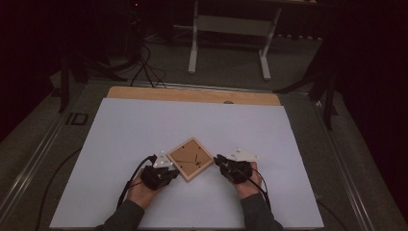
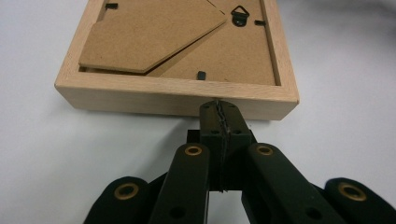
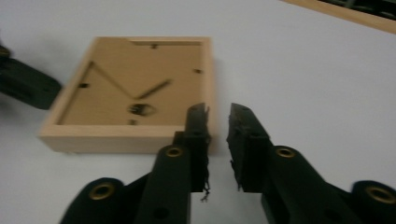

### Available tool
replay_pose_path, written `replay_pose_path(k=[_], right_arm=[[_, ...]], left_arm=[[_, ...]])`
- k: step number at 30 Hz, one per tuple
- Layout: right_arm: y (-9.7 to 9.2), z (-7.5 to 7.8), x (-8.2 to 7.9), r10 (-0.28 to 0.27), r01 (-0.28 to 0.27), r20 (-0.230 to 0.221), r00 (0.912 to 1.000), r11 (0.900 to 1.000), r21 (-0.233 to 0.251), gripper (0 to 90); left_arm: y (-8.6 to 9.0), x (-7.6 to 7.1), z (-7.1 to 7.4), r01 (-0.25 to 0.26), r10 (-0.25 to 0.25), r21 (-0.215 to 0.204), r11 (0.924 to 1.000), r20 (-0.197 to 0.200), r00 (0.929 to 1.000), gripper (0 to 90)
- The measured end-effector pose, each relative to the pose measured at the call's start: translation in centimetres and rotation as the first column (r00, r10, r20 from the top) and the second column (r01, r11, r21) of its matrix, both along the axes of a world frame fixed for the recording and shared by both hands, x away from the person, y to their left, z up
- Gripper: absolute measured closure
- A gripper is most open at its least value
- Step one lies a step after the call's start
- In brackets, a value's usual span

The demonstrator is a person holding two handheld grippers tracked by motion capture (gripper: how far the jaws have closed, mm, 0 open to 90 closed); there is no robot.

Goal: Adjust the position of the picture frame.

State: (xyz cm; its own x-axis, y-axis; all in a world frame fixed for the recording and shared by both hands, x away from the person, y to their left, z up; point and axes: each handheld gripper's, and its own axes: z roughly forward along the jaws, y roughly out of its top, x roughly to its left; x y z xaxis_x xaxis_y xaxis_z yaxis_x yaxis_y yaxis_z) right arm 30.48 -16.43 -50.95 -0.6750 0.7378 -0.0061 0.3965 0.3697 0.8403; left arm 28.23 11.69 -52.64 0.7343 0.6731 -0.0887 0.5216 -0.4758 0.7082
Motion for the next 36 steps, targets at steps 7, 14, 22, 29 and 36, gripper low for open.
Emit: replay_pose_path(k=[7,14,22,29,36], right_arm=[[2.9,-0.3,-0.7,0.076,-0.076,-0.003,0.9971,0.9962,-0.042,89.6],[4.0,-0.7,-0.8,0.09,-0.091,-0.024,0.9957,0.9951,-0.039,89.6],[5.1,-1.1,-1.0,0.122,-0.124,-0.052,0.9911,0.9916,-0.035,89.5],[6.1,-1.1,-1.4,0.161,-0.165,-0.055,0.9854,0.9837,-0.073,89.5],[5.9,-0.9,-1.4,0.188,-0.193,-0.064,0.9801,0.9766,-0.095,89.7]], left_arm=[[-1.1,0.2,-0.2,0.02,-0.02,-0.003,0.9998,-0.005,0.9998,89.6],[-2.6,0.2,-0.5,0.042,-0.042,-0.005,0.9991,-0.006,0.9991,89.6],[-3.1,0.0,-0.4,0.045,-0.045,0.005,0.999,0.029,0.9986,89.6],[-1.7,0.3,0.3,0.017,-0.017,-0.015,0.9997,0.045,0.9989,89.6],[-0.3,0.8,0.9,-0.05,0.052,-0.043,0.9978,0.052,0.9973,89.5]])
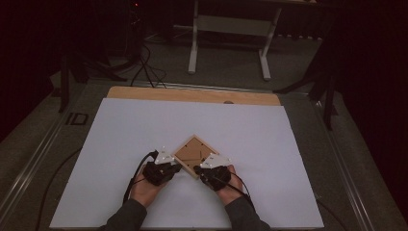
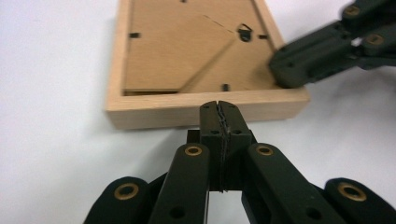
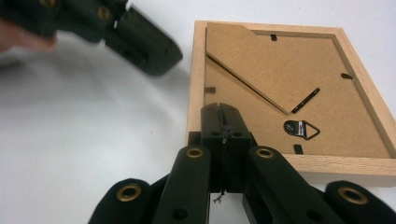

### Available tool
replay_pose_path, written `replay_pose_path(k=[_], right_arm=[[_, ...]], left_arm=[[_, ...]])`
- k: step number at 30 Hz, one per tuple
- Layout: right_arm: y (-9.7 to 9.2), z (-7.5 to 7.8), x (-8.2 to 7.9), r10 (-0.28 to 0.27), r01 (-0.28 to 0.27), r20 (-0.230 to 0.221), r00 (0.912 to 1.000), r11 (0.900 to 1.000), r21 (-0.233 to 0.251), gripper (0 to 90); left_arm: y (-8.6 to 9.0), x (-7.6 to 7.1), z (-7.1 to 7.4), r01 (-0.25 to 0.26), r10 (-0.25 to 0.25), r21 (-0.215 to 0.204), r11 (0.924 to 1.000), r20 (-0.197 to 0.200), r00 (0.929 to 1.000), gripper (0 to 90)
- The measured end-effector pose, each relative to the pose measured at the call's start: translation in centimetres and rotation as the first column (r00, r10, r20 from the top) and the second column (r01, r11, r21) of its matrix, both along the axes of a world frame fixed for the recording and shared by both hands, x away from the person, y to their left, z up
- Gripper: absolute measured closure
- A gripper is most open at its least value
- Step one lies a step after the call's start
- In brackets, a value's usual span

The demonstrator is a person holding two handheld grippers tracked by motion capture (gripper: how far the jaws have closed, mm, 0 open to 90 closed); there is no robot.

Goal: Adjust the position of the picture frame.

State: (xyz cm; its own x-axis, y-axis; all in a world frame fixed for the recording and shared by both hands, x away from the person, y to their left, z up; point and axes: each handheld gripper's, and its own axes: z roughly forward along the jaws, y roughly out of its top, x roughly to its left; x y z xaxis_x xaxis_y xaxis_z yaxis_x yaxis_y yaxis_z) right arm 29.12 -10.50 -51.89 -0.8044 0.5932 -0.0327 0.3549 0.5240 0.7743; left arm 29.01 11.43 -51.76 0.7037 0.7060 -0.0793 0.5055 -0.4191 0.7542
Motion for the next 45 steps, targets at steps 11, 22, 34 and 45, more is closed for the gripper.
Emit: replay_pose_path(k=[11,22,34,45], right_arm=[[-0.7,0.3,-0.2,0.034,-0.034,0.007,0.9994,0.9984,-0.046,89.7],[-1.6,0.4,-0.4,0.045,-0.045,0.009,0.9989,0.9973,-0.059,89.7],[-2.9,0.4,0.2,-0.008,0.01,0.027,0.9996,0.9975,-0.07,89.7],[-5.4,0.6,1.1,-0.223,0.223,-0.011,0.9747,0.9746,0.018,88.3]], left_arm=[[1.7,0.5,0.3,-0.084,0.084,-0.015,0.9964,0.021,0.9962,88.7],[1.9,0.8,-0.2,-0.104,0.103,0.008,0.9946,0.024,0.9944,88.0],[1.2,0.7,-0.8,-0.071,0.071,0.017,0.9973,0.003,0.9975,87.1],[0.4,0.3,-1.0,-0.043,0.043,0.022,0.9988,-0.003,0.9991,87.9]])
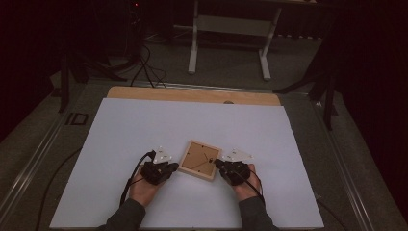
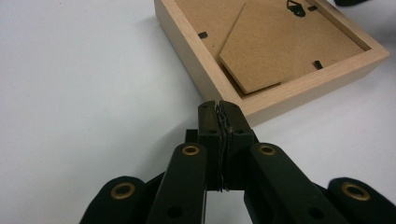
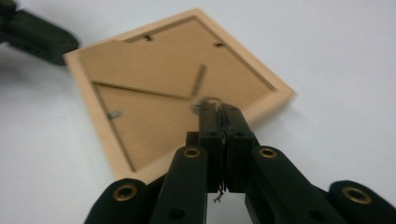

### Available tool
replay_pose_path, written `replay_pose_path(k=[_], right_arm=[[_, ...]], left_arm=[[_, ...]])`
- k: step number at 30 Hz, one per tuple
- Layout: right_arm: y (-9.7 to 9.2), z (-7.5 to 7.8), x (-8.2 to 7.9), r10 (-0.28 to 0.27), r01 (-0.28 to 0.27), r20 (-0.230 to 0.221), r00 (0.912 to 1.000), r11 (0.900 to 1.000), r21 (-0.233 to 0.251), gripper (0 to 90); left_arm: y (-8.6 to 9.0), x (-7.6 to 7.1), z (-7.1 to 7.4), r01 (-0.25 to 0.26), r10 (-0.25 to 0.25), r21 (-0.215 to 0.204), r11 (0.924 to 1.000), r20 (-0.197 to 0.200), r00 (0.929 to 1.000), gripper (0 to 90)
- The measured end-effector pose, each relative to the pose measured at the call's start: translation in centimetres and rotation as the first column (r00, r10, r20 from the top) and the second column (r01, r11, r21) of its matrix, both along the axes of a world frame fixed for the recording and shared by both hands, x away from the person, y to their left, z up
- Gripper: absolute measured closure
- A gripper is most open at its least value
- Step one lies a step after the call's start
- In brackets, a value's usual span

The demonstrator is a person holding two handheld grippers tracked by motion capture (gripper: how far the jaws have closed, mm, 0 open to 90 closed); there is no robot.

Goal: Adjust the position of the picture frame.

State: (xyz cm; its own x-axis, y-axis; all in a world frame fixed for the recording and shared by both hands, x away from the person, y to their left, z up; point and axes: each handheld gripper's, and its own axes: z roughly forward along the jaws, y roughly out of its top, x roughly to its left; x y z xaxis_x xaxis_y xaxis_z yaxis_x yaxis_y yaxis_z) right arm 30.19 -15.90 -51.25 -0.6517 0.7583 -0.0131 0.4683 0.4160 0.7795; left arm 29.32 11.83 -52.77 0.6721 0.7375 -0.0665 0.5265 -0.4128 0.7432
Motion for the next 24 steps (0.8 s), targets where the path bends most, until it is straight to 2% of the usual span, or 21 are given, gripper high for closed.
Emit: replay_pose_path(k=[2,3,6,12,19,21,24], right_arm=[[-0.25,-0.01,0.05,-0.01,0.01,-0.006,0.9999,0.9999,0.004,88.9],[-0.74,-0.12,0.09,-0.031,0.031,-0.023,0.9993,0.9994,0.013,89.3],[-0.95,-0.23,0.07,-0.039,0.041,-0.05,0.998,0.9988,0.028,89.6],[-0.65,-0.84,0.03,-0.035,0.035,-0.103,0.994,0.9994,-0.006,89.7],[-0.68,-0.8,0.09,-0.038,0.038,-0.115,0.9927,0.9993,-0.002,89.8],[-0.48,-0.92,0.31,-0.042,0.042,-0.101,0.994,0.9991,-0.001,89.8],[-0.49,-0.99,0.52,-0.041,0.042,-0.103,0.9939,0.9991,0.01,89.8]], left_arm=[[-0.01,-0.05,-0.01,0.0,0.0,0.0,1.0,-0.001,1.0,87.9],[-0.02,-0.06,0.0,0.002,-0.002,0.002,1.0,-0.001,1.0,88.0],[-0.06,-0.12,-0.01,0.001,-0.001,0.003,1.0,0.002,1.0,88.0],[-0.09,-0.19,-0.03,0.003,-0.003,0.0,1.0,0.001,1.0,88.3],[-0.11,-0.35,-0.1,-0.003,0.003,-0.011,0.9999,-0.001,1.0,89.3],[-0.08,-0.47,-0.12,-0.009,0.009,-0.016,0.9998,-0.005,1.0,89.3],[-0.05,-0.52,-0.11,-0.011,0.011,-0.016,0.9998,-0.005,0.9999,89.3]])
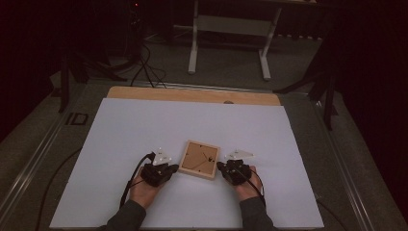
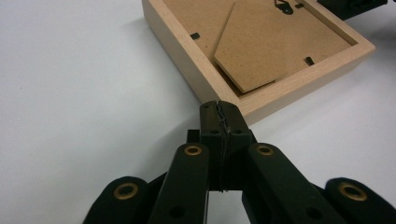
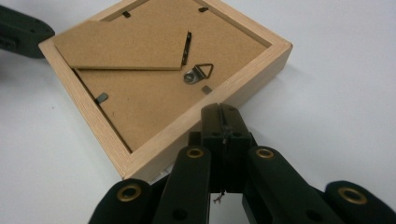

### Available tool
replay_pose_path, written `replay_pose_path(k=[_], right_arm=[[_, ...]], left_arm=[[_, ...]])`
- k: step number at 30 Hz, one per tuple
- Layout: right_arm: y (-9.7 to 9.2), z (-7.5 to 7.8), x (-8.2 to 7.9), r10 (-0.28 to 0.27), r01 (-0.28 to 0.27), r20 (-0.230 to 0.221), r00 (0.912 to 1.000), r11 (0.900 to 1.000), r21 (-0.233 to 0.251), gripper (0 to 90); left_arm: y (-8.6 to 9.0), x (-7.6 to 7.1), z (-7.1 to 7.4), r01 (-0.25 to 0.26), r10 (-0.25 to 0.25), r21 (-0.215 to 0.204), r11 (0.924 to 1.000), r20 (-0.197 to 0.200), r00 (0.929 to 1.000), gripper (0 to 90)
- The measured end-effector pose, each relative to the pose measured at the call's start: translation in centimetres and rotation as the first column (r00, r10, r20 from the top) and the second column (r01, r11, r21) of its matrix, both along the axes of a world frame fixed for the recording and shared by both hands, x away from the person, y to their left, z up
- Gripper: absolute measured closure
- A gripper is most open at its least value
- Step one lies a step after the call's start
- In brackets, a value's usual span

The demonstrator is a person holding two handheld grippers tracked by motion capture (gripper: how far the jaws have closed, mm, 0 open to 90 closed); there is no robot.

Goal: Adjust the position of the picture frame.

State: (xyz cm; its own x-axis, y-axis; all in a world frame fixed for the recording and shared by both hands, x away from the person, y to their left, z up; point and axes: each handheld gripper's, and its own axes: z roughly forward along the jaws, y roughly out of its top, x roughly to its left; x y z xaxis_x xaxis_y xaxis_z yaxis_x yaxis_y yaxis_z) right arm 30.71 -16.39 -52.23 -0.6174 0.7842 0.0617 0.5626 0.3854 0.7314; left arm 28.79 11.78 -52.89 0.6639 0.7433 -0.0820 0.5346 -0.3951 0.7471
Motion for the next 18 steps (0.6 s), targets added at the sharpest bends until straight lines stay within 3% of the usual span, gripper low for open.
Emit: replay_pose_path(k=[8,18], right_arm=[[0.02,0.26,-0.38,0.012,-0.013,-0.059,0.9982,0.9999,-0.006,89.8],[0.32,0.2,-0.72,0.007,-0.011,-0.093,0.9957,0.9991,-0.042,89.8]], left_arm=[[-0.04,-0.16,-0.03,-0.002,0.002,0.0,1.0,0.006,1.0,89.3],[-0.12,-0.29,0.01,0.005,-0.005,0.001,1.0,0.008,1.0,89.2]])
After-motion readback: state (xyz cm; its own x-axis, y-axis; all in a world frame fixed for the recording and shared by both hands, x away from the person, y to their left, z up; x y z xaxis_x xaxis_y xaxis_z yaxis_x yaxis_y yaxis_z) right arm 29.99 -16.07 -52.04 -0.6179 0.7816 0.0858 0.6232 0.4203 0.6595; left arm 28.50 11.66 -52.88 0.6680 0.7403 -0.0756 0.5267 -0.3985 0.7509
